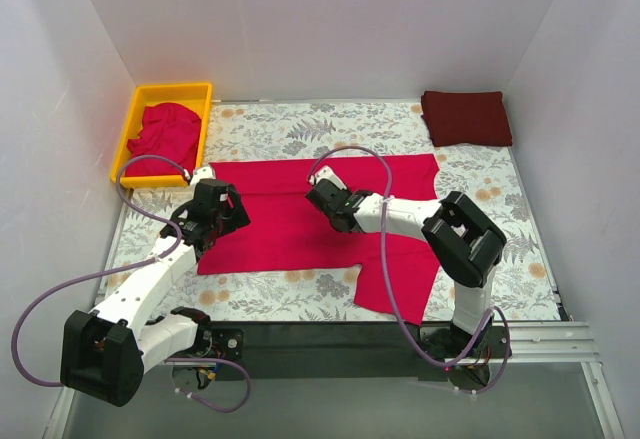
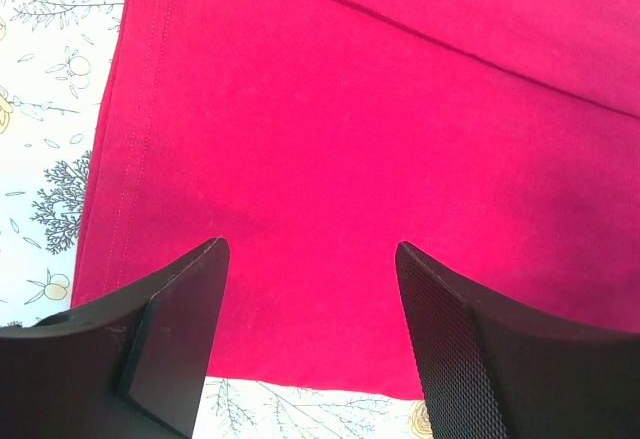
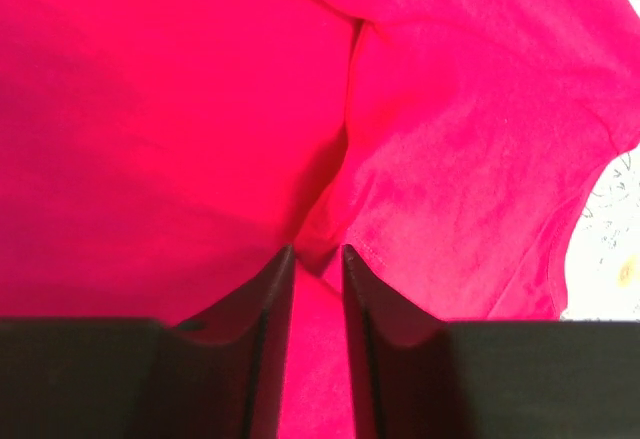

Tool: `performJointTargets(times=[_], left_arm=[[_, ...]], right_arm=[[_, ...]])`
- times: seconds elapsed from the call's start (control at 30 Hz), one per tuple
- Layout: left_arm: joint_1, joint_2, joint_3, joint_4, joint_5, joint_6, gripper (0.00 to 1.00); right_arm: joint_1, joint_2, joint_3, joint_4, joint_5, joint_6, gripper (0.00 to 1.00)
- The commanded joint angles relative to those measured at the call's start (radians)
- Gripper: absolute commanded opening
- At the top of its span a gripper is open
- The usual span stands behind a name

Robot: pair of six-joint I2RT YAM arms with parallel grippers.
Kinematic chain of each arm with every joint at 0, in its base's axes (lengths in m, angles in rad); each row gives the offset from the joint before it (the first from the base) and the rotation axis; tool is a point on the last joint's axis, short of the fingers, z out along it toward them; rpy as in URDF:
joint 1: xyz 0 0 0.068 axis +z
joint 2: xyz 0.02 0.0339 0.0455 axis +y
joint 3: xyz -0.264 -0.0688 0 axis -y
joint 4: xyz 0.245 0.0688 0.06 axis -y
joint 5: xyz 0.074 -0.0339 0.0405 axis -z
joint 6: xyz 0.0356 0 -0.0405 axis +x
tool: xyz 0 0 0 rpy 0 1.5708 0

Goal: Fold and stack the t-shirts
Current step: Fold the tshirt

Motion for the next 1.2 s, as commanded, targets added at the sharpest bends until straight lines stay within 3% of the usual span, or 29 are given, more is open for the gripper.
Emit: performJointTargets(times=[0.0,0.07,0.2,0.57,0.67,0.8,0.9,1.07,1.17], left_arm=[[-0.004,-0.02,0.011,0.012,-0.025,0.012,0.66],[-0.004,-0.017,0.011,0.013,-0.023,0.014,0.66],[-0.004,-0.017,0.013,0.013,-0.02,0.014,0.66],[-0.004,-0.008,0.013,0.013,-0.009,0.014,0.66],[-0.004,-0.006,0.011,0.015,-0.008,0.014,0.66],[-0.004,0.0,0.011,0.016,-0.003,0.015,0.66],[-0.004,0.005,0.013,0.018,0.004,0.017,0.66],[-0.003,0.005,0.011,0.021,0.011,0.018,0.66],[-0.004,0.005,0.011,0.021,0.012,0.018,0.66]], right_arm=[[0.005,0.007,0.038,-0.02,0.054,0.021,0.3],[0.01,0.007,0.031,-0.026,0.065,0.021,0.27],[0.016,-0.006,0.015,-0.037,0.065,0.005,0.02],[0.038,-0.032,-0.024,-0.063,-0.032,-0.179,0.01],[0.038,-0.019,-0.025,-0.076,-0.027,-0.213,0.02],[0.038,-0.009,-0.025,-0.077,-0.11,-0.244,0.23],[0.036,-0.029,-0.024,-0.085,-0.151,-0.229,0.29],[-0.014,-0.15,-0.047,-0.083,-0.254,-0.115,0.38],[-0.119,-0.255,-0.103,-0.085,-0.32,0.013,0.39]])
